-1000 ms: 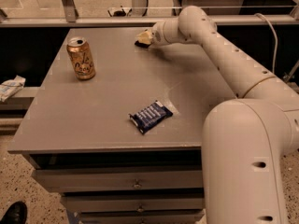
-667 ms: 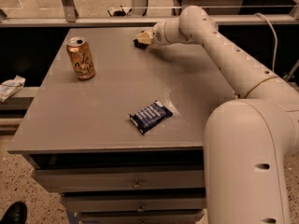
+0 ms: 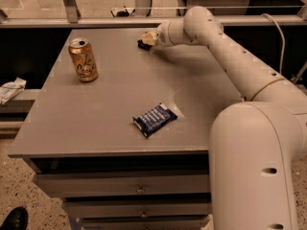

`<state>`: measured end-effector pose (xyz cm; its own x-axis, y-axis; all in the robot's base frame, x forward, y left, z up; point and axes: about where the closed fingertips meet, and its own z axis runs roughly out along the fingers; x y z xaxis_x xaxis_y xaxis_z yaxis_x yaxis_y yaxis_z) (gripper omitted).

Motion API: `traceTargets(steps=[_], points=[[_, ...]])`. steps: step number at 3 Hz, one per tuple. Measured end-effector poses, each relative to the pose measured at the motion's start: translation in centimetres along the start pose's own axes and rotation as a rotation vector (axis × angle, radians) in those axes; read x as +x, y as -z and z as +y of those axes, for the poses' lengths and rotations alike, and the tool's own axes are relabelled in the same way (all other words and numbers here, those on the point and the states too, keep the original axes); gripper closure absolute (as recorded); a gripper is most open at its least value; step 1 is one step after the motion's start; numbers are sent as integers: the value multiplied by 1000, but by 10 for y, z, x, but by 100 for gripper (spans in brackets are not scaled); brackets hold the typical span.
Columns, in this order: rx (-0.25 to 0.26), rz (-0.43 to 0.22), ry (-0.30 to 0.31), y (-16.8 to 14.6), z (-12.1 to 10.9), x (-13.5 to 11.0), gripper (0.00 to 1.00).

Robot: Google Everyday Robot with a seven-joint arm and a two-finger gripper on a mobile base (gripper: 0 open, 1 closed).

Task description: Move rxbar chocolate near orange can

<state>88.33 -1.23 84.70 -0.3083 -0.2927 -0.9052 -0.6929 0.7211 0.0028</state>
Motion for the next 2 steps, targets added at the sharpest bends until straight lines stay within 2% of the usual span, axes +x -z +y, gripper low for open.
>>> traceTargets(steps=[2], points=[[-78, -86, 186, 78, 46, -41, 100]])
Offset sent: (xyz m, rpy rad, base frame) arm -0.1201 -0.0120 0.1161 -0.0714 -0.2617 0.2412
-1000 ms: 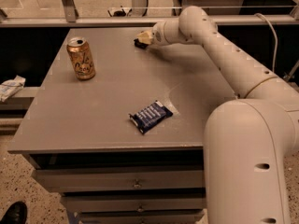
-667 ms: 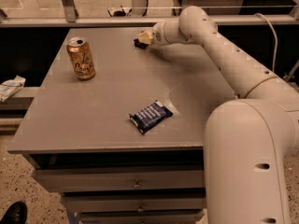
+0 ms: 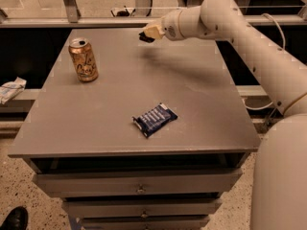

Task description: Move rxbar chocolate near orange can

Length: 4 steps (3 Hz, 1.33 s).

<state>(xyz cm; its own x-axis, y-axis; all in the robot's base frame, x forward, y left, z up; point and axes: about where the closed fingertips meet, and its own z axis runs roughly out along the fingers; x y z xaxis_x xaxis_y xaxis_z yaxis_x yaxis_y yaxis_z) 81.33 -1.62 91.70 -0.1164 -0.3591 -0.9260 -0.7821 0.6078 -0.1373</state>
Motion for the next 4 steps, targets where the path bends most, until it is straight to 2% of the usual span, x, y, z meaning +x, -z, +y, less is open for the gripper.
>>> traceTargets(steps=[1, 2, 3, 4], points=[[-31, -21, 73, 31, 21, -15, 100], [-104, -48, 108, 37, 52, -25, 100], [-222, -109, 130, 25, 99, -43, 100], [-288, -144, 139, 16, 125, -54, 100]])
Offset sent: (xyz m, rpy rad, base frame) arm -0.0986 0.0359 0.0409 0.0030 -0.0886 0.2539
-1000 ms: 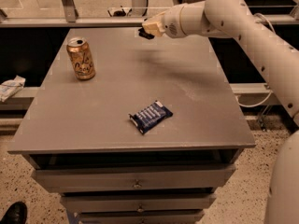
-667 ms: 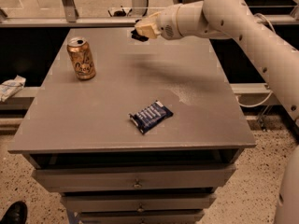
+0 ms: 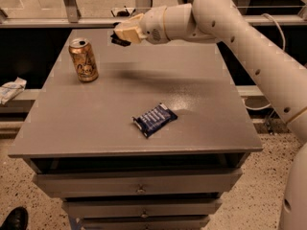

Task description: Move rxbar chocolate near orange can

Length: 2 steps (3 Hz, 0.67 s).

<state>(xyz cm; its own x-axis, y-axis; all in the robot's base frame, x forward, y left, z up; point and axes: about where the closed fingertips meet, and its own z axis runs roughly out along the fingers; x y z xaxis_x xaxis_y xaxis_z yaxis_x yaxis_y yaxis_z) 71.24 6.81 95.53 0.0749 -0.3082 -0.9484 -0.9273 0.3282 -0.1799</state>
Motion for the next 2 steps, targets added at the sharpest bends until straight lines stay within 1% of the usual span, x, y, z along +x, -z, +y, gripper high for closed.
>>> traceTargets(steps=[1, 2], points=[[-80, -6, -12, -27, 28, 7, 100], [-116, 14, -39, -42, 41, 25, 100]])
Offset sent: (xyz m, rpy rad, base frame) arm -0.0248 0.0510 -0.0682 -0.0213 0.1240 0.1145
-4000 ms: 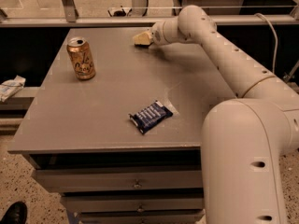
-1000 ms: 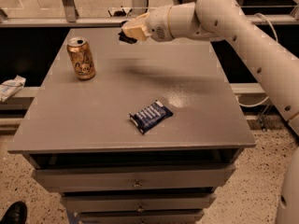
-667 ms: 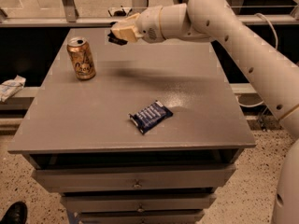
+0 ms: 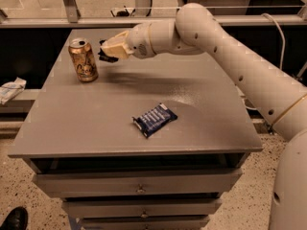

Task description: Move rxbar chocolate near orange can

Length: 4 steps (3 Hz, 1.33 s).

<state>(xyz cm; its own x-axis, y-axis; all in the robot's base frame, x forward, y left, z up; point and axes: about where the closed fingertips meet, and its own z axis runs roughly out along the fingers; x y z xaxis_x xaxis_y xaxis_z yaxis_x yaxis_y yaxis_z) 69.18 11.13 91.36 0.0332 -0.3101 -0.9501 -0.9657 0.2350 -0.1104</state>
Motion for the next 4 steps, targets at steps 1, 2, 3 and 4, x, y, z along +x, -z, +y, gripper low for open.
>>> traceTargets(steps=[1, 2, 3, 4], points=[[-32, 22, -32, -15, 7, 18, 100], [-67, 39, -67, -26, 12, 31, 74], [-81, 43, -81, -30, 14, 37, 51], [-86, 44, -92, -29, 14, 39, 27]])
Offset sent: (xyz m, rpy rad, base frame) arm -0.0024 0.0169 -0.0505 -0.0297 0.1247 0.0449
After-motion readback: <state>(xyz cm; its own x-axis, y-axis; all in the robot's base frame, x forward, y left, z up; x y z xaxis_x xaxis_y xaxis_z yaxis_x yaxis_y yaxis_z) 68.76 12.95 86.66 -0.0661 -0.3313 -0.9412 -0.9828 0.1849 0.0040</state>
